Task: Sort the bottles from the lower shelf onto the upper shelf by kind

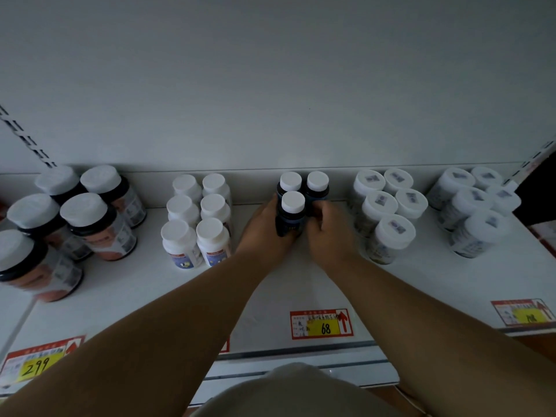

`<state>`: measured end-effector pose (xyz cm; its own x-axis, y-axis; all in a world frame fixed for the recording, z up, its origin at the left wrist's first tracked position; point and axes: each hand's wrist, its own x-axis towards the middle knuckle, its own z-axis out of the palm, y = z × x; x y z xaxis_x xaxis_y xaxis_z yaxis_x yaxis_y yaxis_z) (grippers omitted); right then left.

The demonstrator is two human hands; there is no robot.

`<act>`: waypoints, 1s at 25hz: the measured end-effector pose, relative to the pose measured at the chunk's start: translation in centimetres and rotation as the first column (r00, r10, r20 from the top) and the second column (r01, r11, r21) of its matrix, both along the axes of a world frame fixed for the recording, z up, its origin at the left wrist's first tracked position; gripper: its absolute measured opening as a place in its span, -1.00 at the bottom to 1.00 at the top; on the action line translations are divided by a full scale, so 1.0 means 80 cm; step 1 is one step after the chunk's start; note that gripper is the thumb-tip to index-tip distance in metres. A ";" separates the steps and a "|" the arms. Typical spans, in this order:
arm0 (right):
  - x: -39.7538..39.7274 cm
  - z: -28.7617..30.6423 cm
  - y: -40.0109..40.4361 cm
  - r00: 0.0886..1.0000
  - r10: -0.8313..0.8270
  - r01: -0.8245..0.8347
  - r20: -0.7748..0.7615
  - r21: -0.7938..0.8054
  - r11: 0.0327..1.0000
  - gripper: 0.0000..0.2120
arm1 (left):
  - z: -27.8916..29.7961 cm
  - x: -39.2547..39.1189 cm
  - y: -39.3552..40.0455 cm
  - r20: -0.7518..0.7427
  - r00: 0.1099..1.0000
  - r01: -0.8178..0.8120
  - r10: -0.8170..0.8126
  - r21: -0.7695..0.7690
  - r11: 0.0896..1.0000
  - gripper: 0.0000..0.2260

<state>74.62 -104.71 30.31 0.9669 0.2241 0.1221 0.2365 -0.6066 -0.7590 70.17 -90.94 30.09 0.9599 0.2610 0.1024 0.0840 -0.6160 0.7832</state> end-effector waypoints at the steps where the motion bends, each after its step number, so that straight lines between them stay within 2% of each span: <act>1: 0.002 0.001 0.001 1.000 0.008 -0.008 -0.003 -0.008 1.000 -0.73 | 0.001 0.000 0.000 -0.001 1.000 -0.001 0.001 0.002 1.000 -0.65; 7: -0.010 0.002 0.002 0.999 0.024 -0.022 0.034 -0.048 0.999 -0.83 | 0.007 -0.003 -0.002 -0.050 0.999 -0.005 0.004 -0.004 1.000 -0.59; 11: -0.026 0.018 -0.010 0.999 0.018 -0.017 0.039 -0.021 1.000 -0.80 | 0.024 -0.035 -0.011 -0.143 0.976 -0.164 0.166 0.030 0.986 -0.34; 15: -0.049 0.040 -0.042 0.993 0.114 -0.114 0.025 0.007 0.993 -0.76 | 0.043 -0.096 -0.051 -0.007 0.967 -0.253 0.253 -0.007 0.967 -0.49; 20: -0.074 0.053 -0.068 0.987 0.145 -0.149 0.063 0.059 0.987 -0.74 | 0.046 -0.125 -0.080 0.048 0.983 -0.180 0.180 -0.002 0.984 -0.53; 25: -0.125 0.061 -0.108 0.995 0.039 -0.038 0.090 -0.010 0.999 -0.68 | 0.051 -0.139 -0.103 -0.004 1.000 0.027 -0.027 -0.015 1.000 -0.56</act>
